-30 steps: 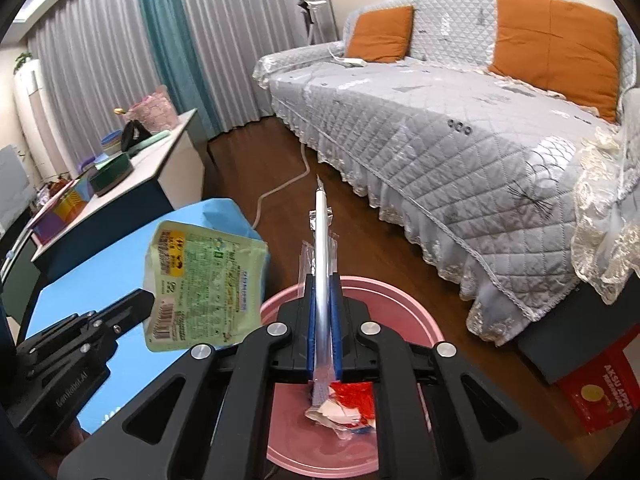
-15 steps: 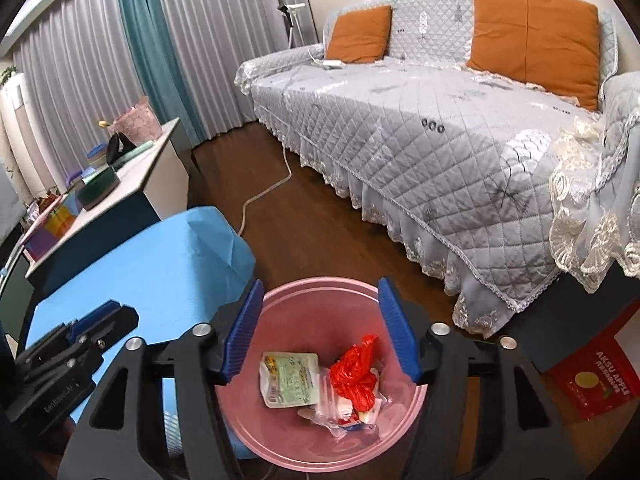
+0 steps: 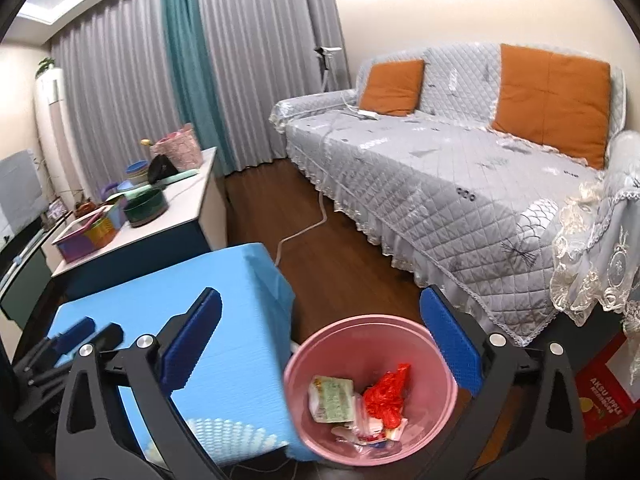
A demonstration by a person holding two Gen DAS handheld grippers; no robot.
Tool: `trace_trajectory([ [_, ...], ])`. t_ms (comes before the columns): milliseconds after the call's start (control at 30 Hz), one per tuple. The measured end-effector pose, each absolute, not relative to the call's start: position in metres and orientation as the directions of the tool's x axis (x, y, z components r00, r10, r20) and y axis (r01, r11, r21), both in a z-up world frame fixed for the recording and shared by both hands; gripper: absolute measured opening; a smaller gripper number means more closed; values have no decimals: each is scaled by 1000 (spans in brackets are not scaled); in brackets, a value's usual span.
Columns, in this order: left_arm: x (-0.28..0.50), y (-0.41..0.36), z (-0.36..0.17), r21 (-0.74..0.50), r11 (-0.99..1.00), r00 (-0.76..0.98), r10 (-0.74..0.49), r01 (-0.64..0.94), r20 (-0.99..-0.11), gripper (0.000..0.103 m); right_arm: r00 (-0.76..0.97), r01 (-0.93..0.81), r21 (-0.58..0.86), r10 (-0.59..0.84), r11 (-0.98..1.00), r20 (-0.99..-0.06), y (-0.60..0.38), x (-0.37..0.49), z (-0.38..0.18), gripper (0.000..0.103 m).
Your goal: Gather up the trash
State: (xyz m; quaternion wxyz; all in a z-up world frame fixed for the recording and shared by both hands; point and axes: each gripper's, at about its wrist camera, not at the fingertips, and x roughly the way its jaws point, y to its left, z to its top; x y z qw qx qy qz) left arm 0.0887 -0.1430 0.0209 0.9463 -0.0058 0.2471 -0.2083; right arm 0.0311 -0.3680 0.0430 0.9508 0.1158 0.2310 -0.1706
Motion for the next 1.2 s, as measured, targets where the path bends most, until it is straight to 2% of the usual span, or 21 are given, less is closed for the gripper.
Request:
trace_trajectory([
  [133,76,-107,28,-107,943,832,-328,315,-448,79,857,316,116,-231,942,-461,-334,27,48,98],
  [267,62,-70,23,-112,960,835,-277,255,-476,79,871,264,79,-202,961,-447,-302,22,45,98],
  [433,31,-32,-2,-89,982,824,-189,167,-534,79,859,222,65,-164,973,-485,-269,9,17,98],
  [533,15,-18,-13,-71,990,823,-139,120,-550,84,842,193,57,-136,980,-522,-247,6,-4,98],
  [633,13,-12,-15,-49,994,831,-107,96,-546,84,831,126,39,-83,991,-550,-224,14,-15,98],
  [800,21,-12,-19,-45,996,822,-88,75,-563,84,843,89,16,-67,996,-533,-211,18,-17,98],
  [1200,29,-19,-34,-95,993,776,-117,74,-620,84,824,158,27,-117,987,-554,-231,19,-24,98],
])
